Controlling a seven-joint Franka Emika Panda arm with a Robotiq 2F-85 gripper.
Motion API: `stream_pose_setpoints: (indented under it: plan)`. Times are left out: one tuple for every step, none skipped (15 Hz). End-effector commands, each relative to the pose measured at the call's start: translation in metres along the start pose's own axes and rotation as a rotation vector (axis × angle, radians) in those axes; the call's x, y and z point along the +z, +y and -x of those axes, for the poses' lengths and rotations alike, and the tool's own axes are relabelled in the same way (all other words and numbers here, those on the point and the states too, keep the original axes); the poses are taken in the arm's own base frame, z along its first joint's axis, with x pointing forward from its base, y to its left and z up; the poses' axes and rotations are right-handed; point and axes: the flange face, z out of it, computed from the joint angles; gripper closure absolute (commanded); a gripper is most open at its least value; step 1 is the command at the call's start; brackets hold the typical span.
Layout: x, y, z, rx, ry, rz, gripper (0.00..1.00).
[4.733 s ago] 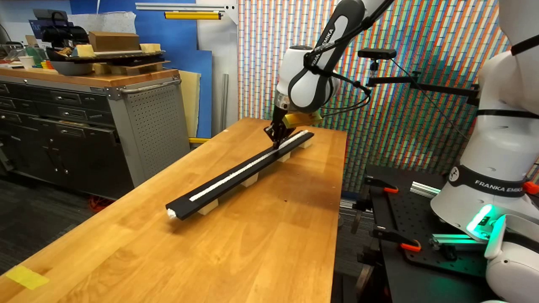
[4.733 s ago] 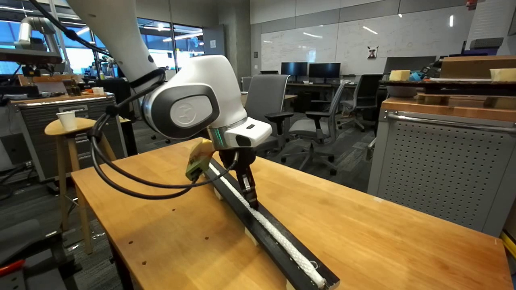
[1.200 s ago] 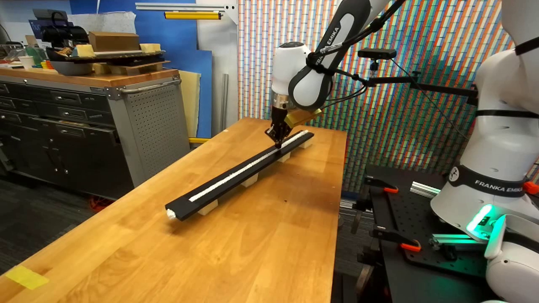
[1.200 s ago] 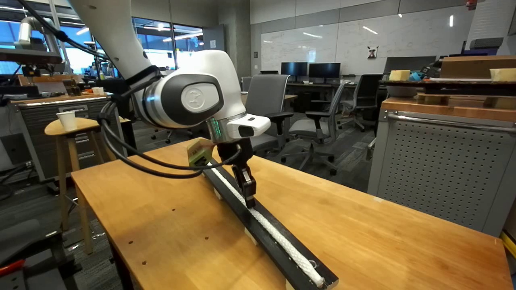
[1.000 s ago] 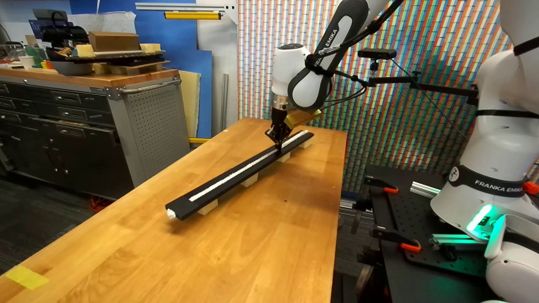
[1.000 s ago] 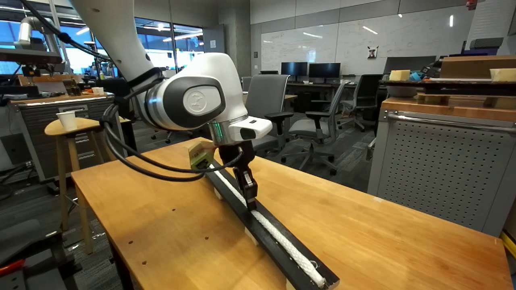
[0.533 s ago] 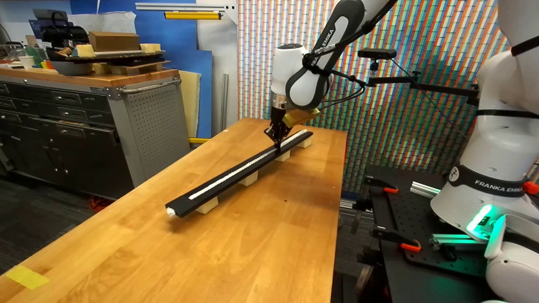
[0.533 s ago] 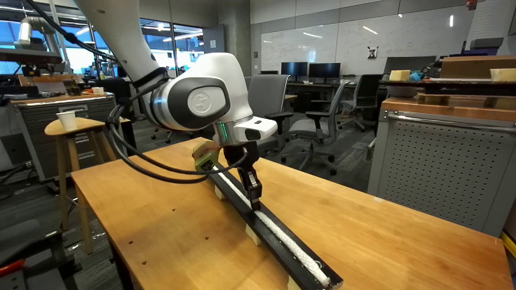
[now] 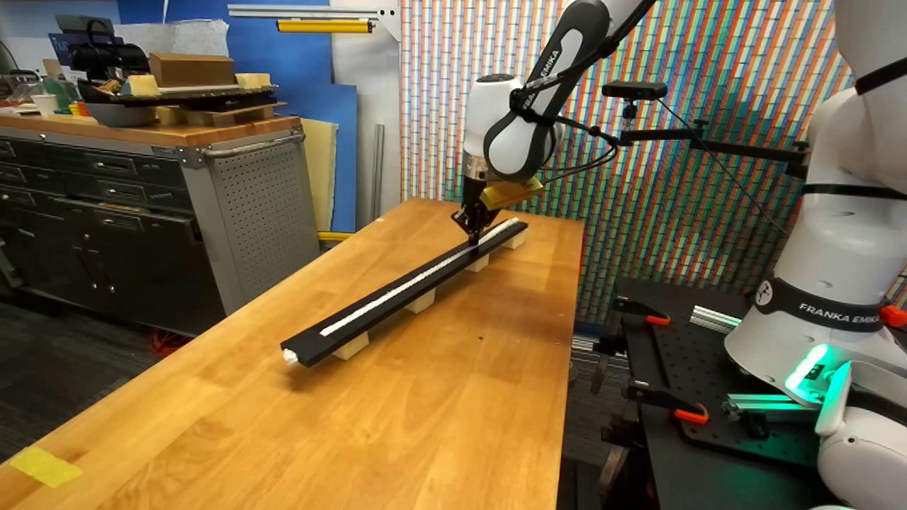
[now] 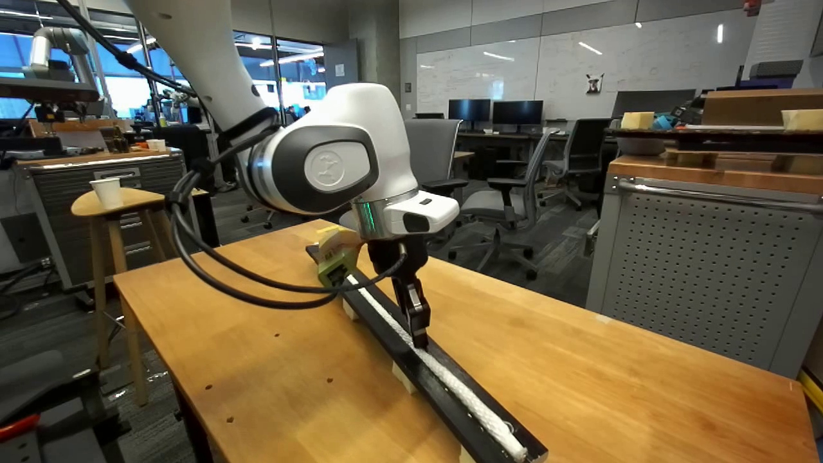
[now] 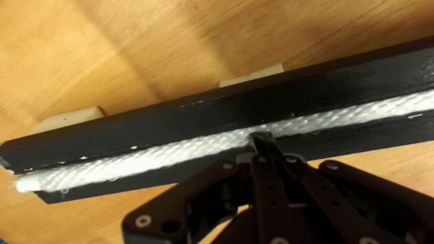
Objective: Pick up the rope and put it in between the black object.
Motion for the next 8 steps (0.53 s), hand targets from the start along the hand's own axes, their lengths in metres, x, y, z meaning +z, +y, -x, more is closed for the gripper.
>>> stream_pose_setpoints:
  plan:
    - [0.014, 0.024, -0.007, 0.018, -0.012, 0.017, 1.0]
    - [0.015, 0.026, -0.008, 0.024, -0.012, 0.017, 1.0]
    - [0.015, 0.029, -0.009, 0.029, -0.012, 0.017, 1.0]
    - [0.015, 0.031, -0.01, 0.034, -0.012, 0.017, 1.0]
    - [0.016, 0.032, -0.011, 0.039, -0.007, 0.019, 1.0]
    - [0.016, 0.035, -0.012, 0.043, -0.007, 0.021, 1.0]
    - [0.017, 0.037, -0.013, 0.048, -0.006, 0.022, 1.0]
    - [0.017, 0.04, -0.014, 0.055, -0.006, 0.023, 1.0]
